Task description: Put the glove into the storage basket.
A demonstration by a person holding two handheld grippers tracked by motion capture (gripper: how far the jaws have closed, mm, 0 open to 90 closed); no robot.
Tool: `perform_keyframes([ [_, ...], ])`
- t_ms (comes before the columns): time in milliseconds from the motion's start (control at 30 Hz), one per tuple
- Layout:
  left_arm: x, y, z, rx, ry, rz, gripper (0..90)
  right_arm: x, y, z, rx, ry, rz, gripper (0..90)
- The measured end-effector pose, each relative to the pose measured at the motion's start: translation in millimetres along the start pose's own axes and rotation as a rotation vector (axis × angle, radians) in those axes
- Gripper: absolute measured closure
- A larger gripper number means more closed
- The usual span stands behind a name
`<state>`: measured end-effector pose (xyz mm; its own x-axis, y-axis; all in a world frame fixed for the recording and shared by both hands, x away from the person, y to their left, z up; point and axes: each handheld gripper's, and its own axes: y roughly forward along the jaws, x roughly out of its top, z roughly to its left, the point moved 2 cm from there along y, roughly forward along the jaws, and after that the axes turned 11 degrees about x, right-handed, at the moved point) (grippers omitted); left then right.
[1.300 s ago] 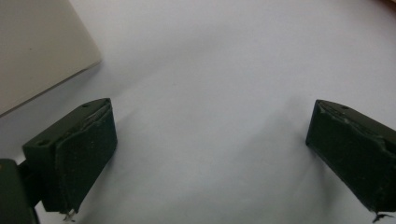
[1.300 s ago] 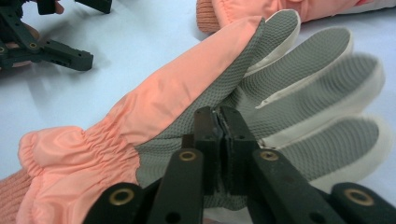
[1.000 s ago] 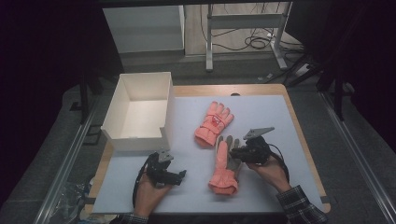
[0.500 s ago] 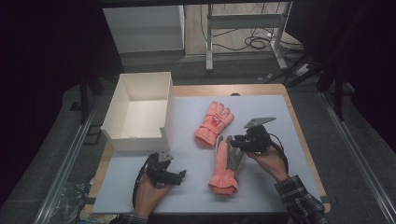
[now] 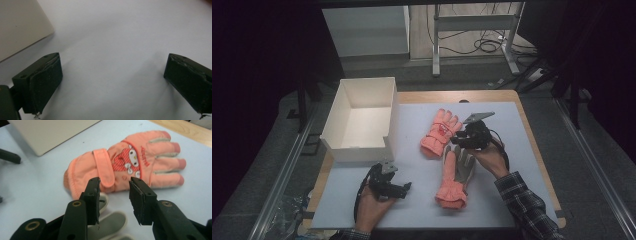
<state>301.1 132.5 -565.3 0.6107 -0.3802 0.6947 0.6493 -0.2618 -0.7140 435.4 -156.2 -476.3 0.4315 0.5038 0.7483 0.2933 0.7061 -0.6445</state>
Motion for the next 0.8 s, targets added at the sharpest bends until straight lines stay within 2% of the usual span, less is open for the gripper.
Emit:
perform_keyframes([
  [433, 0.0, 0.0, 0.1, 0.0, 0.001, 0.001, 2.2, 20.6, 26.0, -20.2, -0.044, -0.042, 0.01, 52.7],
  [800, 0.0, 0.1, 0.1, 0.0, 0.0, 0.0, 2.2, 28.6, 49.6, -30.5, -0.046, -0.039, 0.018, 42.5],
])
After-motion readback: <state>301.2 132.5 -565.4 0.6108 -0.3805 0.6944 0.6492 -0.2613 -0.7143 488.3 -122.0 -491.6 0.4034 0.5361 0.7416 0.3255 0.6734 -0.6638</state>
